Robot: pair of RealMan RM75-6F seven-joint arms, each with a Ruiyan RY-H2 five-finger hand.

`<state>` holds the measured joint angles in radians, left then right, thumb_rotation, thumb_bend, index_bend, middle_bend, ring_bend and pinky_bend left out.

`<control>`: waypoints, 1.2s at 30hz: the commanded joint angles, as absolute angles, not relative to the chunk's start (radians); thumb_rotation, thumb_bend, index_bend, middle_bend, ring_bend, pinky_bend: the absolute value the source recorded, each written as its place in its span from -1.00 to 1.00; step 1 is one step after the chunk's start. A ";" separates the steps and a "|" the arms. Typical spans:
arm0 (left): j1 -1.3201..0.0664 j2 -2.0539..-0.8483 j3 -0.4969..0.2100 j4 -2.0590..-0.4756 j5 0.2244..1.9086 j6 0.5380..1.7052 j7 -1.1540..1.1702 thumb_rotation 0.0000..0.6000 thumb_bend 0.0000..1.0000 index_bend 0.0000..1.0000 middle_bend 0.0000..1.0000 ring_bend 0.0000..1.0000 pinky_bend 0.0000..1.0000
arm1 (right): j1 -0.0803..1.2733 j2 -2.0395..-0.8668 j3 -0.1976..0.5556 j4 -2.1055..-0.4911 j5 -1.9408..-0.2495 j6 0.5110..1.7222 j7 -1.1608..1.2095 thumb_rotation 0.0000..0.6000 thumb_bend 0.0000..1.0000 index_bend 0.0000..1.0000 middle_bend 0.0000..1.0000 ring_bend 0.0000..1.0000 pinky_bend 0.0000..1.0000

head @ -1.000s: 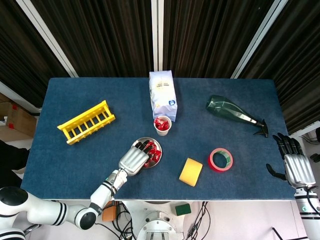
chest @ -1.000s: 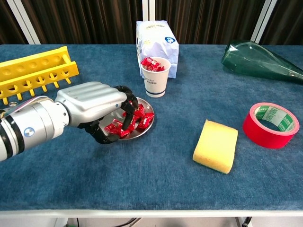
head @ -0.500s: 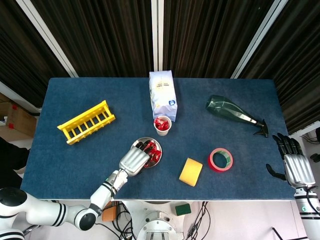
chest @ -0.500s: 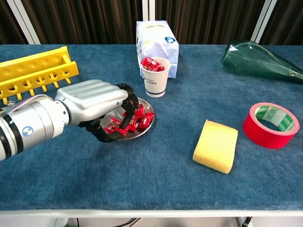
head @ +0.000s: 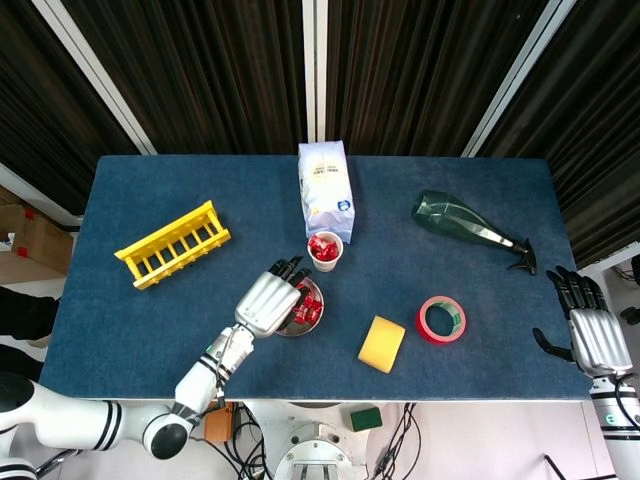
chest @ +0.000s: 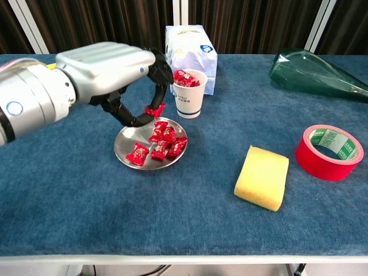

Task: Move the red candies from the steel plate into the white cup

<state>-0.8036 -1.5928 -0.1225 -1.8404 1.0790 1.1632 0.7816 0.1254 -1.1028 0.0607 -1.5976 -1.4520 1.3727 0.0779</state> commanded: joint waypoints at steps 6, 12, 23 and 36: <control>-0.891 -1.618 -0.265 -1.767 1.007 1.146 0.797 1.00 -0.27 0.26 -0.56 -0.89 -0.59 | 0.120 -1.097 0.061 -1.600 -1.460 1.386 0.089 1.00 -0.42 -1.00 -1.00 -1.00 -1.00; -0.963 -1.691 -0.335 -1.630 0.893 1.081 0.769 1.00 -0.27 0.28 -0.57 -0.89 -0.59 | 0.114 -1.088 0.059 -1.597 -1.469 1.397 0.114 1.00 -0.42 -1.00 -1.00 -1.00 -1.00; -1.041 -1.811 -0.353 -1.412 0.850 1.028 0.698 1.00 -0.27 0.28 -0.57 -0.89 -0.59 | 0.107 -1.068 0.058 -1.593 -1.486 1.412 0.166 1.00 -0.42 -1.00 -1.00 -1.00 -1.00; -1.048 -1.821 -0.328 -1.379 0.859 1.040 0.682 1.00 -0.28 0.05 -0.59 -0.89 -0.59 | 0.102 -1.064 0.056 -1.592 -1.493 1.420 0.179 1.00 -0.42 -1.00 -1.00 -1.00 -1.00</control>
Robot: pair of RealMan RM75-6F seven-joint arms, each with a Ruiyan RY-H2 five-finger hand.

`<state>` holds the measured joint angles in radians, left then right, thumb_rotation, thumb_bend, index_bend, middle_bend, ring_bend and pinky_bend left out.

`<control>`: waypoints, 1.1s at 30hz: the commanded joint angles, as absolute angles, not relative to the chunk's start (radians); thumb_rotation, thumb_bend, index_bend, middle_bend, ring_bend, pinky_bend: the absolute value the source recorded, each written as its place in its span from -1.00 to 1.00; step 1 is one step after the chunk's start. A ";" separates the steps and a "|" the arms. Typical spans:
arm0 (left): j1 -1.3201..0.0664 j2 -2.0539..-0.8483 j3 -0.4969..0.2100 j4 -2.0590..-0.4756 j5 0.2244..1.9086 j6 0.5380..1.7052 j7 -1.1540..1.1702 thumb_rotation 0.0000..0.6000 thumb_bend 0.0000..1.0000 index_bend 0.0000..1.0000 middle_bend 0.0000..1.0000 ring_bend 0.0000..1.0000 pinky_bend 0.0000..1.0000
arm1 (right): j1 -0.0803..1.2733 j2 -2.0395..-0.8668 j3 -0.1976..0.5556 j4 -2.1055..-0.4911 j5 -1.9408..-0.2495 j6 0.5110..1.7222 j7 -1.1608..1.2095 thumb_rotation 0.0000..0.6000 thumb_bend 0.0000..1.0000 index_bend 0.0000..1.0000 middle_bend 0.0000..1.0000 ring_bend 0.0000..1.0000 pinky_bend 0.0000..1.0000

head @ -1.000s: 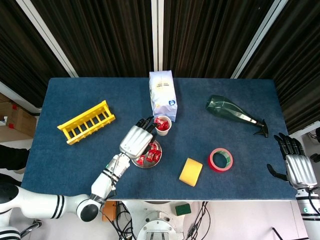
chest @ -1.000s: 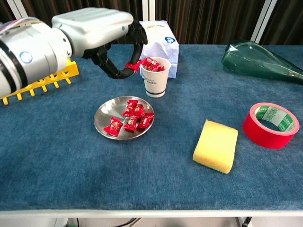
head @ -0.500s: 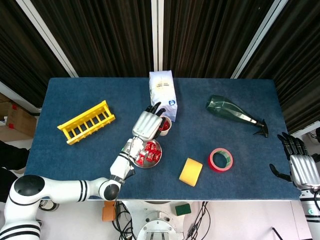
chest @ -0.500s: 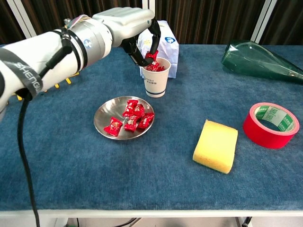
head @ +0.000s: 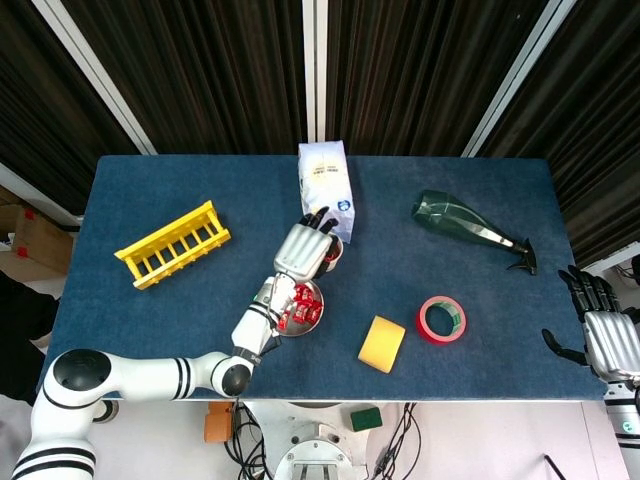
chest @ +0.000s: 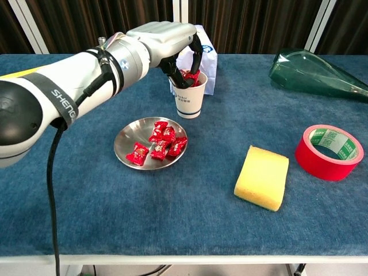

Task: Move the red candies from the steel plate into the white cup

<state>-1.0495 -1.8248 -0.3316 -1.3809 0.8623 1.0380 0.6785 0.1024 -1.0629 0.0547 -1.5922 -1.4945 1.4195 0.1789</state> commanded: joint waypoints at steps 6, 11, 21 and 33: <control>-1.041 -1.808 -0.319 -1.380 0.842 1.041 0.689 1.00 -0.28 -0.22 -0.61 -0.89 -0.59 | 0.105 -1.066 0.056 -1.590 -1.489 1.411 0.172 1.00 -0.42 -1.00 -1.00 -1.00 -1.00; -1.036 -1.792 -0.312 -1.398 0.843 1.044 0.688 1.00 -0.28 -0.28 -0.61 -0.89 -0.59 | 0.108 -1.069 0.059 -1.590 -1.480 1.405 0.165 1.00 -0.42 -1.00 -1.00 -1.00 -1.00; -1.003 -1.730 -0.285 -1.506 0.858 1.088 0.701 1.00 -0.28 -0.29 -0.62 -0.89 -0.59 | 0.112 -1.073 0.061 -1.591 -1.471 1.394 0.152 1.00 -0.42 -1.00 -1.00 -1.00 -1.00; -0.890 -1.554 -0.163 -1.783 0.795 1.127 0.742 1.00 -0.36 -0.26 -0.69 -0.91 -0.59 | 0.115 -1.080 0.062 -1.594 -1.464 1.387 0.137 1.00 -0.42 -1.00 -1.00 -1.00 -1.00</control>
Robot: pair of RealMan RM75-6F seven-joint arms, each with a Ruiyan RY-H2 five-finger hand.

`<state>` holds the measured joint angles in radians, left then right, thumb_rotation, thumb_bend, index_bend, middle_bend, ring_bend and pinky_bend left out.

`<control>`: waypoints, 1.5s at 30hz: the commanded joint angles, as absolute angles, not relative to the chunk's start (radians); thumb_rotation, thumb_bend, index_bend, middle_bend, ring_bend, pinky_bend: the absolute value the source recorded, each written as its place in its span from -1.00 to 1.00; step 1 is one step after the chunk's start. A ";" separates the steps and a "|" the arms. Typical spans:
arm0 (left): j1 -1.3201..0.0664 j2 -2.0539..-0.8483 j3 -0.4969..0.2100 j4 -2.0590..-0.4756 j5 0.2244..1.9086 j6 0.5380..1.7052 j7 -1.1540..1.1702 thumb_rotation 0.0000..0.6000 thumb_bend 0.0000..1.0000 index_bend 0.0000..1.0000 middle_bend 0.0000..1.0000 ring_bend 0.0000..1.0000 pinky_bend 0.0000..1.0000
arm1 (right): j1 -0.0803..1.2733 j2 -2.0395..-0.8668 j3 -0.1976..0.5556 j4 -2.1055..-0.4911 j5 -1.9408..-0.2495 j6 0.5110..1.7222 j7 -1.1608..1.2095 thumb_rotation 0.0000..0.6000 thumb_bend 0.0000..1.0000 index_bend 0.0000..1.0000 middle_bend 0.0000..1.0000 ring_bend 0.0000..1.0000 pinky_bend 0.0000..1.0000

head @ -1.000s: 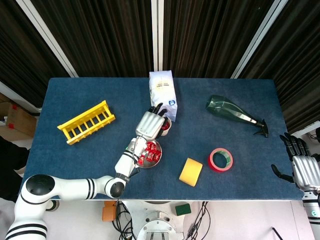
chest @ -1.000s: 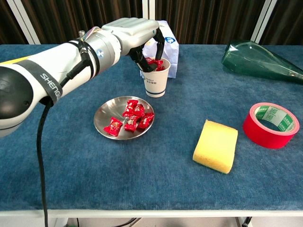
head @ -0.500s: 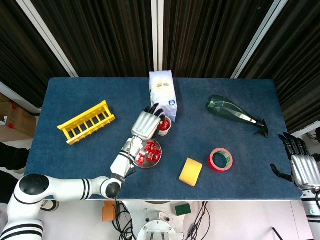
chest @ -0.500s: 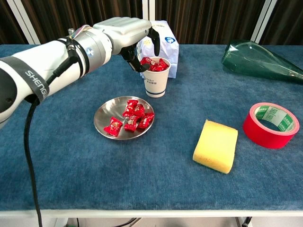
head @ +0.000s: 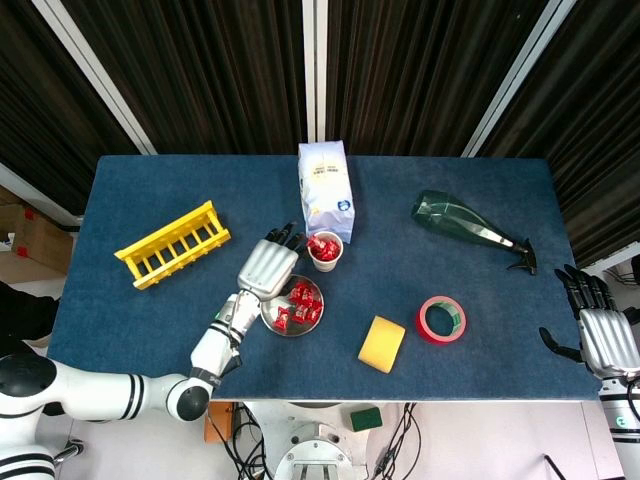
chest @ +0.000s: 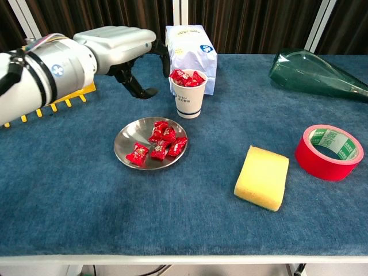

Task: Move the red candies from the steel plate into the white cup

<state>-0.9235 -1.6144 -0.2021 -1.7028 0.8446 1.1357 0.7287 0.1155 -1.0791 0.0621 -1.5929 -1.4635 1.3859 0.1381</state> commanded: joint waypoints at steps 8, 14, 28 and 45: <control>-0.840 -1.529 -0.054 -1.840 0.841 1.126 0.735 1.00 -0.38 -0.27 -0.69 -0.91 -0.59 | 0.116 -1.083 0.060 -1.596 -1.464 1.384 0.125 1.00 -0.42 -1.00 -1.00 -1.00 -1.00; -0.820 -1.544 0.001 -1.842 0.873 1.137 0.764 1.00 -0.43 -0.27 -0.69 -0.91 -0.59 | 0.117 -1.086 0.060 -1.596 -1.463 1.381 0.119 1.00 -0.42 -1.00 -1.00 -1.00 -1.00; -0.806 -1.601 0.002 -1.772 0.932 1.116 0.741 1.00 -0.43 -0.32 -0.70 -0.91 -0.59 | 0.121 -1.088 0.061 -1.595 -1.458 1.375 0.114 1.00 -0.42 -1.00 -1.00 -1.00 -1.00; -0.807 -1.628 -0.011 -1.710 0.916 1.078 0.752 1.00 -0.43 -0.29 -0.71 -0.91 -0.59 | 0.123 -1.090 0.063 -1.595 -1.452 1.371 0.108 1.00 -0.42 -1.00 -1.00 -1.00 -1.00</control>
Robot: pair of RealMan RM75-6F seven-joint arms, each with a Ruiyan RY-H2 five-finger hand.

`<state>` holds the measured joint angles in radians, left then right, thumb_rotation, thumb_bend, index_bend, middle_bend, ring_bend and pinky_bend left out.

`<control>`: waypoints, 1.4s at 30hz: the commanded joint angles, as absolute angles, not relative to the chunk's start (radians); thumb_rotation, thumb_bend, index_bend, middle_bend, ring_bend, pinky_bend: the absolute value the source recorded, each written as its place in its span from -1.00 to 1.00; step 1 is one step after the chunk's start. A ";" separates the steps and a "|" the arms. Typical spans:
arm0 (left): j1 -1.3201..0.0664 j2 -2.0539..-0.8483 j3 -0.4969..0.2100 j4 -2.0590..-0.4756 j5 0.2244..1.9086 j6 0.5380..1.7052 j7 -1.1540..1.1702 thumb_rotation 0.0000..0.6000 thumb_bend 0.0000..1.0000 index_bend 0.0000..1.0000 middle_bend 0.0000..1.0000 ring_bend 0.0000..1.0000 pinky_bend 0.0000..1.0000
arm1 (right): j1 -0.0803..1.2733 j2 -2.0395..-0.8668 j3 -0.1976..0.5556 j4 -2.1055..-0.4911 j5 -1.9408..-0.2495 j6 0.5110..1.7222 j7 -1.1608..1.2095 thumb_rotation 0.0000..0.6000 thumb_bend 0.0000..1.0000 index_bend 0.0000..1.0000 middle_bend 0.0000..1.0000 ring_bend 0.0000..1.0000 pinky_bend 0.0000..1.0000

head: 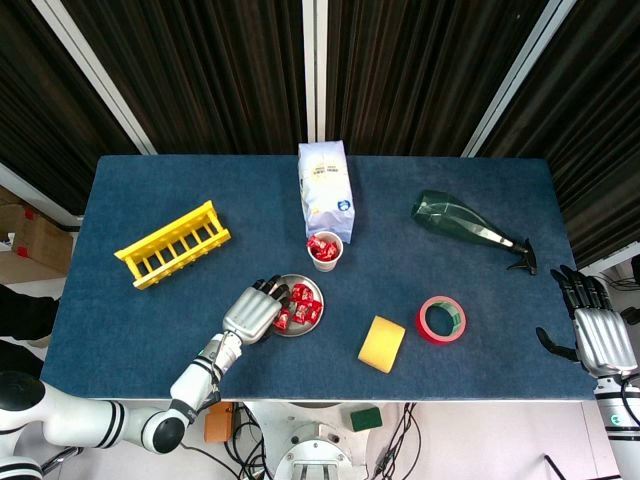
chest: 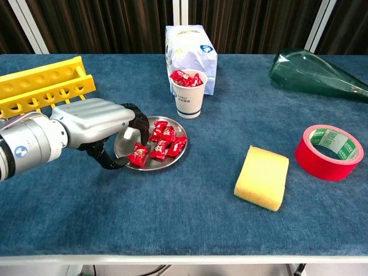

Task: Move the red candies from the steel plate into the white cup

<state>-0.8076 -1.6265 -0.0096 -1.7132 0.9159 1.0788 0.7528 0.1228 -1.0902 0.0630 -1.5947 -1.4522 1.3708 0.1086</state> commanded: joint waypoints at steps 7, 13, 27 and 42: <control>-0.808 -1.634 -0.013 -1.701 0.916 1.069 0.756 1.00 -0.43 -0.25 -0.71 -0.91 -0.59 | 0.122 -1.091 0.063 -1.595 -1.452 1.372 0.108 1.00 -0.42 -1.00 -1.00 -1.00 -1.00; -0.809 -1.643 -0.017 -1.690 0.915 1.060 0.751 1.00 -0.43 -0.22 -0.71 -0.91 -0.59 | 0.123 -1.090 0.064 -1.595 -1.450 1.371 0.110 1.00 -0.42 -1.00 -1.00 -1.00 -1.00; -0.803 -1.661 -0.025 -1.667 0.934 1.049 0.725 1.00 -0.40 0.06 -0.71 -0.91 -0.59 | 0.124 -1.090 0.066 -1.593 -1.446 1.369 0.111 1.00 -0.42 -1.00 -1.00 -1.00 -1.00; -0.789 -1.624 -0.052 -1.716 0.991 1.083 0.696 1.00 -0.39 0.12 -0.69 -0.91 -0.59 | 0.127 -1.093 0.065 -1.593 -1.444 1.362 0.103 1.00 -0.42 -1.00 -1.00 -1.00 -1.00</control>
